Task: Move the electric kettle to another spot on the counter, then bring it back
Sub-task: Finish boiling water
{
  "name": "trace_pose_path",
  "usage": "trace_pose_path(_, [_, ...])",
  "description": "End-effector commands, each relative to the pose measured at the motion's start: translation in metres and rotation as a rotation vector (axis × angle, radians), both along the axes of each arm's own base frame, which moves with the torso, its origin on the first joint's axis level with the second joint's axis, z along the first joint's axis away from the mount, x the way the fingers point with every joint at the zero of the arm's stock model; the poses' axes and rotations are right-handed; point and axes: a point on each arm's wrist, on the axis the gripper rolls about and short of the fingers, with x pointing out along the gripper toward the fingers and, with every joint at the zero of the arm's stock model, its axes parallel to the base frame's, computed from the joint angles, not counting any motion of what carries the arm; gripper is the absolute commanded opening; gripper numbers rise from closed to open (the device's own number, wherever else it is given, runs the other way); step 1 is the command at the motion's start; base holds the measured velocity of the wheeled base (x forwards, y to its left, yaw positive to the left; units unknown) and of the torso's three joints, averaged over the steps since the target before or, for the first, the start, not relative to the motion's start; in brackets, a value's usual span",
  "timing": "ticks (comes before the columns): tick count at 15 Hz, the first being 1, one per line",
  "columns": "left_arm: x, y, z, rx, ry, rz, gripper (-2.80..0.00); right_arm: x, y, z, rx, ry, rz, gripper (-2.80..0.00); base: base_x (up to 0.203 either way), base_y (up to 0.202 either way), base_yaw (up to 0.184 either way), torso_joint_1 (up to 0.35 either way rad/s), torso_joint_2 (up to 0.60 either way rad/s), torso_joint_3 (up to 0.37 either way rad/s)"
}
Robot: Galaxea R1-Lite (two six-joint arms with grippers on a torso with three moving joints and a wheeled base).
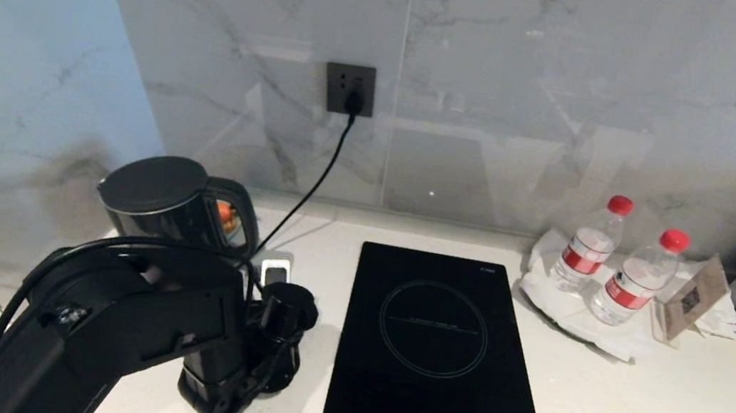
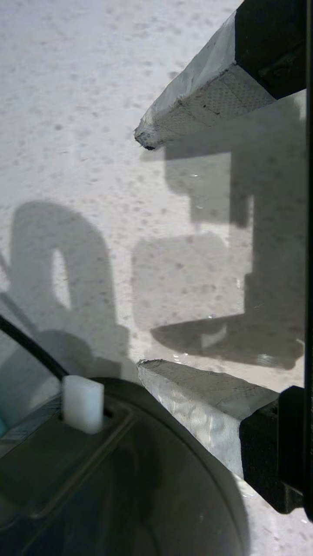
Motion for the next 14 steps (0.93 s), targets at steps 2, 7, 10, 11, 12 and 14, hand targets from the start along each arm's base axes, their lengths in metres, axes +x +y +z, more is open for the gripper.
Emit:
trace_pose_path(2, [-0.015,-0.004,0.002,-0.004,-0.002,-0.027,0.0,0.0,0.0,0.0,0.0,0.001,0.0,-2.8,0.0,0.0,0.0,0.0,0.0,0.0])
trace_pose_path(7, [-0.048,-0.005,0.054,-0.073,-0.113,-0.07,0.0,0.0,0.0,0.0,0.0,0.001,0.0,-2.8,0.0,0.0,0.0,0.0,0.0,0.0])
trace_pose_path(10, [-0.044,0.008,0.074,-0.095,-0.158,-0.035,0.0,0.0,0.0,0.0,0.0,0.001,0.0,-2.8,0.0,0.0,0.0,0.0,0.0,0.0])
trace_pose_path(11, [-0.04,0.009,0.076,-0.081,-0.164,-0.029,0.0,0.0,0.0,0.0,0.0,0.001,0.0,-2.8,0.0,0.0,0.0,0.0,0.0,0.0])
trace_pose_path(12, [-0.035,0.011,0.08,-0.083,-0.179,-0.018,0.0,0.0,0.0,0.0,0.0,0.001,0.0,-2.8,0.0,0.0,0.0,0.0,0.0,0.0])
trace_pose_path(14, [-0.027,0.017,0.089,-0.076,-0.204,0.001,0.0,0.0,0.0,0.0,0.0,0.001,0.0,-2.8,0.0,0.0,0.0,0.0,0.0,0.0])
